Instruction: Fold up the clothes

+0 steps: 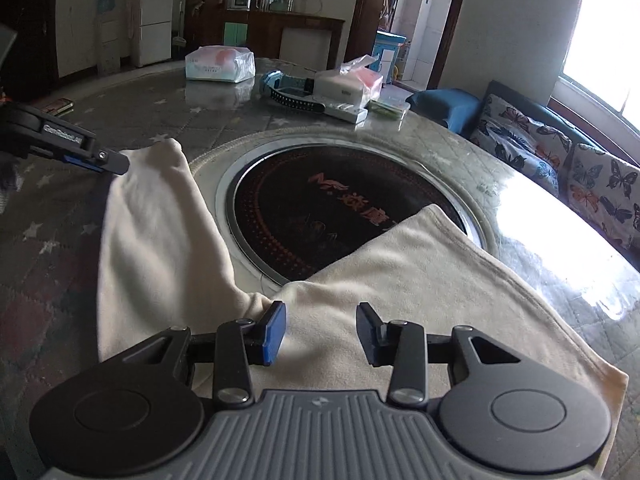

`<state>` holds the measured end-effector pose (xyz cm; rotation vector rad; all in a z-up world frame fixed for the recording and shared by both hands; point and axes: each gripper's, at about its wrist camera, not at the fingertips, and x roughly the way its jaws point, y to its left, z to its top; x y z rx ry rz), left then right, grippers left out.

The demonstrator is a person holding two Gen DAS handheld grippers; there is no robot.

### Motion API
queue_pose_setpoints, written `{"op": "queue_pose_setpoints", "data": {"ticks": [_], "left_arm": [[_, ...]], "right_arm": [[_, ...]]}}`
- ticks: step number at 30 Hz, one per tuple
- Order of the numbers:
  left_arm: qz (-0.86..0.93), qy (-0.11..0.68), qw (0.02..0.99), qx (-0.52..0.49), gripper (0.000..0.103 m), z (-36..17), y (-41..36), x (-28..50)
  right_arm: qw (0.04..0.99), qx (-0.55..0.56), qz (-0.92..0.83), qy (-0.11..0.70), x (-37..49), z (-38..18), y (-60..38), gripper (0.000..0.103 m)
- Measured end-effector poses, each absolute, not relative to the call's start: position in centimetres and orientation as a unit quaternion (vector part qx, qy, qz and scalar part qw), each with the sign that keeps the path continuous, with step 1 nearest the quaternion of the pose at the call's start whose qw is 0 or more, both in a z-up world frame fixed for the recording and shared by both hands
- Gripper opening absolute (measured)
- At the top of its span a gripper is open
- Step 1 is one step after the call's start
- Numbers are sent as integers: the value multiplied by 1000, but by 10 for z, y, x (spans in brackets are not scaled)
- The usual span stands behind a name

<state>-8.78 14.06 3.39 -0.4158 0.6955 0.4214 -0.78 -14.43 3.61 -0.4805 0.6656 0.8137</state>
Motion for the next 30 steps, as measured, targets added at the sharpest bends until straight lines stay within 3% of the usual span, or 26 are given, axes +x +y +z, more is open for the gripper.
{"op": "queue_pose_setpoints", "data": {"ticks": [4,6,9,17,30], "left_arm": [[207,331,897,-205,29,32,142,-85],[211,330,897,-207,11,31,143,-84],[213,323,898,-209,5,32,143,-83],[139,258,937,-188,4,83,102,-93],[-119,198,966,-119,4,140,-42,-102]], "right_arm": [[842,-222,390,299,-16,52,-152,39],[844,-219,391,294,-20,59,-158,39],[848,-212,391,289,-26,69,-168,39],[864,-193,370,281,-38,87,-203,39],[897,-110,296,308,-34,90,-288,39]]}}
